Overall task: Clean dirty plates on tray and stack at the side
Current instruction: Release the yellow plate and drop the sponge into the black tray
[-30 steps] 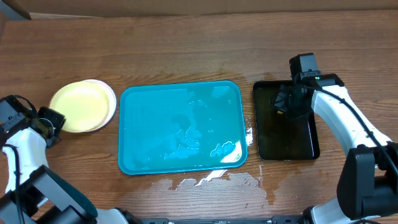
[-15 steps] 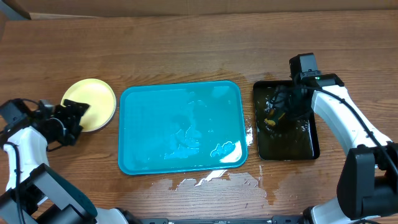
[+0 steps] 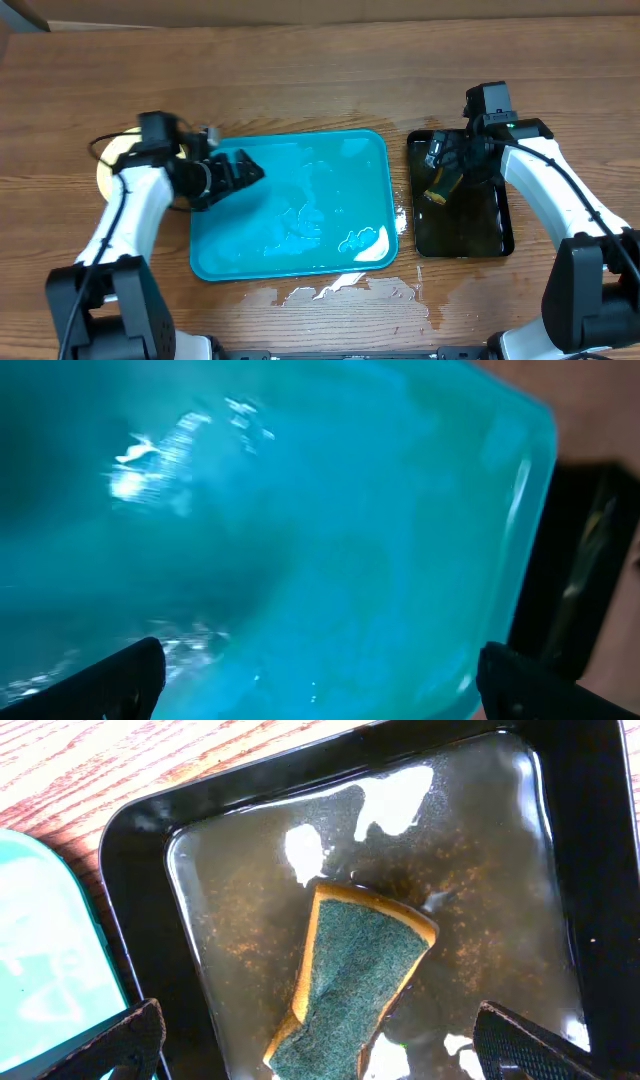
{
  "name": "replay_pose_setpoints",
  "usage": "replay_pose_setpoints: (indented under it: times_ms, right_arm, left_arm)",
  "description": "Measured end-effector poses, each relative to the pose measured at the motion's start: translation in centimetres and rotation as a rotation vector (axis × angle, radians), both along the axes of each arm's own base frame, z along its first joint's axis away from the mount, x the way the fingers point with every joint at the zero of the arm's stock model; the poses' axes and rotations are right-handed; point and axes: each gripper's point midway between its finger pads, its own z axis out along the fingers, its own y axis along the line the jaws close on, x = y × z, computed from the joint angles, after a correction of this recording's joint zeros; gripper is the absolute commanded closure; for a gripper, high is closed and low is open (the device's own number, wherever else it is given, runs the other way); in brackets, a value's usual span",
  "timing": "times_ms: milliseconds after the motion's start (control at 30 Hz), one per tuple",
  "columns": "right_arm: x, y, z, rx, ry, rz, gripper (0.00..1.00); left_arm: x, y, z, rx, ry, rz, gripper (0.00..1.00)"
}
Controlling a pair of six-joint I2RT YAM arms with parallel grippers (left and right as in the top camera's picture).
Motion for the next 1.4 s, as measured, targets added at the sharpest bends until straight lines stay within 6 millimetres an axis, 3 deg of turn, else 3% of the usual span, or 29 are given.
replay_pose_setpoints:
  times_ms: [200,333,733,833,967,1067,1100,1133,1200,1400]
  right_arm:
    - [0.0,0.0,0.0,-0.001,0.000,0.003,0.00]
    - [0.0,0.0,0.0,-0.001,-0.001,0.003,0.00]
    - [0.0,0.0,0.0,-0.001,0.001,0.003,0.00]
    - [-0.2,0.1,1.3,0.003,-0.034,0.005,0.00]
    - [-0.5,0.3,9.1,0.028,-0.252,0.012,0.00]
    - [-2.5,0.2,17.7,0.059,-0.507,0.016,0.00]
    - [-3.3,0.1,19.6,0.066,-0.565,0.016,0.00]
    - [-4.7,-0.1,22.4,0.076,-0.654,0.016,0.00]
    - [-7.2,-0.4,26.1,0.090,-0.777,0.015,0.00]
    - [-15.6,-2.9,33.9,0.065,-1.104,-0.043,0.00]
  left_arm:
    - [-0.6,-4.3,-0.5,0.081,-0.021,-0.148,0.00]
    - [-1.1,-5.8,-0.7,0.106,-0.023,-0.199,0.00]
    - [-1.2,-6.1,-0.8,0.119,-0.024,-0.211,0.00]
    - [-1.2,-6.1,-0.8,0.119,-0.024,-0.211,0.00]
    - [-1.2,-6.0,-0.9,0.123,-0.024,-0.210,0.00]
    - [-1.2,-6.0,-0.8,0.124,-0.025,-0.210,0.00]
    - [-1.2,-6.0,-0.9,0.123,-0.024,-0.210,0.00]
    - [-1.2,-6.0,-0.9,0.123,-0.024,-0.210,0.00]
    - [-1.2,-6.0,-0.9,0.123,-0.024,-0.210,0.00]
    - [-1.2,-6.0,-0.8,0.123,-0.024,-0.210,0.00]
